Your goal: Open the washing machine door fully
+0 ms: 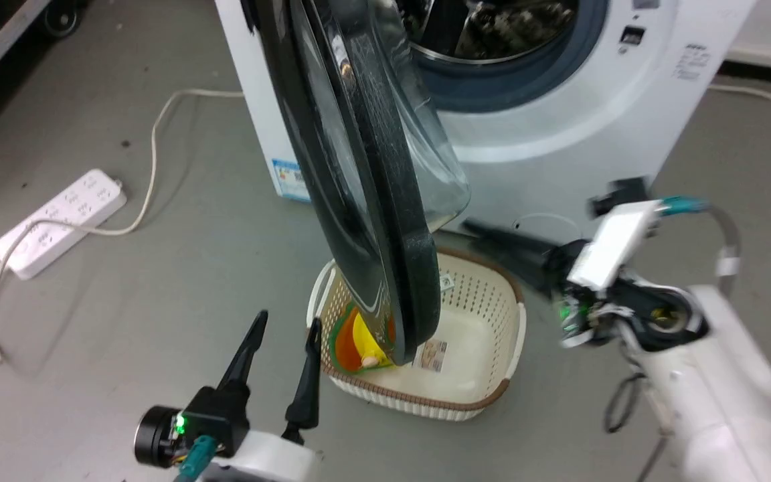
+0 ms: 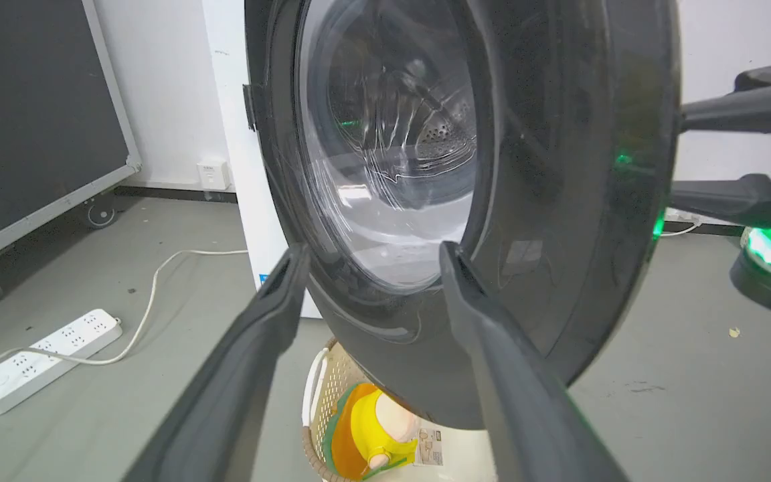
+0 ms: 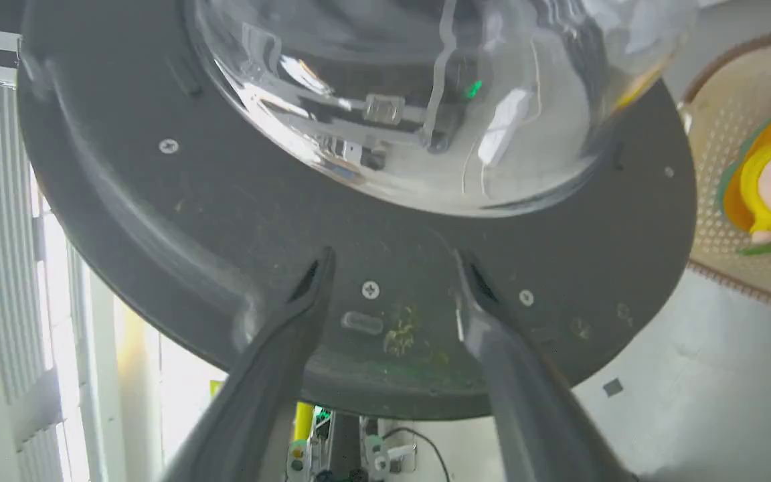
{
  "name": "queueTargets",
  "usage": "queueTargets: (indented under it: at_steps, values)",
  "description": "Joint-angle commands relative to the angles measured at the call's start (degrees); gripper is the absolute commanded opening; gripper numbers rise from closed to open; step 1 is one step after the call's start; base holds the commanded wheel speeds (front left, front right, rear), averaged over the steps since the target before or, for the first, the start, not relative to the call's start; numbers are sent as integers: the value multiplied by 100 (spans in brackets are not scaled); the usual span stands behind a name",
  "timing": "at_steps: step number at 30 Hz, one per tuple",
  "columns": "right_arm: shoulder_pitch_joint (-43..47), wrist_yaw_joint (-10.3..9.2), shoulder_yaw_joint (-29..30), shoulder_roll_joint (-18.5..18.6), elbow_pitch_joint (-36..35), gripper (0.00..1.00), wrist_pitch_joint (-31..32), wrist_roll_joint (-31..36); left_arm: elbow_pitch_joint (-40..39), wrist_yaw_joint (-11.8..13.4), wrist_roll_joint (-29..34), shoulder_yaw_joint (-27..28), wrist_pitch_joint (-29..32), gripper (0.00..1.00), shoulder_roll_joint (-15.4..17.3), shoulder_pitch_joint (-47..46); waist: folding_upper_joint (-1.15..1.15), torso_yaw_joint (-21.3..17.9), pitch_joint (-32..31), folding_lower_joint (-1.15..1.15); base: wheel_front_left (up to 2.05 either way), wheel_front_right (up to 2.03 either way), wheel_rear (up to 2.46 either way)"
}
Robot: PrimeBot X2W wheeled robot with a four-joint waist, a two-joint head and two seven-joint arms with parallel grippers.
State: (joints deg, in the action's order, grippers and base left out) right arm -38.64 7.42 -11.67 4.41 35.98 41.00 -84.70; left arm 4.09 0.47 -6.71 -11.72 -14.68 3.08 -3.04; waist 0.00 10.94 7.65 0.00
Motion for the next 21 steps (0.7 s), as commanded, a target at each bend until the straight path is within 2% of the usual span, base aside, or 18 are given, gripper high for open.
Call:
queueTargets:
  at_steps: [1,2,3,4,5,9,13,15,17,21]
  values:
    - [230,7,36,236,-330,100,-361,288,103,-114,-116,69,-32,100,27,112,0,-96,-155,0,0,0,0]
    - [230,7,36,236,-330,100,-361,288,103,-114,-116,69,-32,100,27,112,0,-96,-155,0,0,0,0]
    - [453,7,1,475,-864,100,-923,747,228,-262,-194,127,-32,100,68,127,0,-179,-264,0,0,0,0]
    - [581,7,-59,607,-1159,100,-1229,1032,283,-327,-249,169,-32,100,84,129,0,-224,-310,0,0,0,0]
    - [581,7,-59,607,-1159,100,-1229,1032,283,-327,-249,169,-32,100,84,129,0,-224,-310,0,0,0,0]
    - [1126,7,-436,1270,-2053,100,-2517,2425,420,-466,-338,340,-32,100,192,137,0,-439,-488,0,0,0,0]
    - [1593,7,-613,1687,-2528,100,-3833,3643,388,-485,-292,485,-32,100,245,203,0,-660,-633,0,0,0,0]
    - [1853,7,-501,1761,-2602,100,-4380,4180,361,-496,-259,534,-32,100,259,242,0,-760,-695,0,0,0,0]
    - [2157,7,-218,1660,-2629,100,-4834,4593,316,-486,-222,583,-32,100,255,294,0,-851,-742,0,0,0,0]
    - [2773,7,210,1396,-2898,100,-5330,5645,237,-470,-145,642,-32,100,243,404,0,-1000,-786,0,0,0,0]
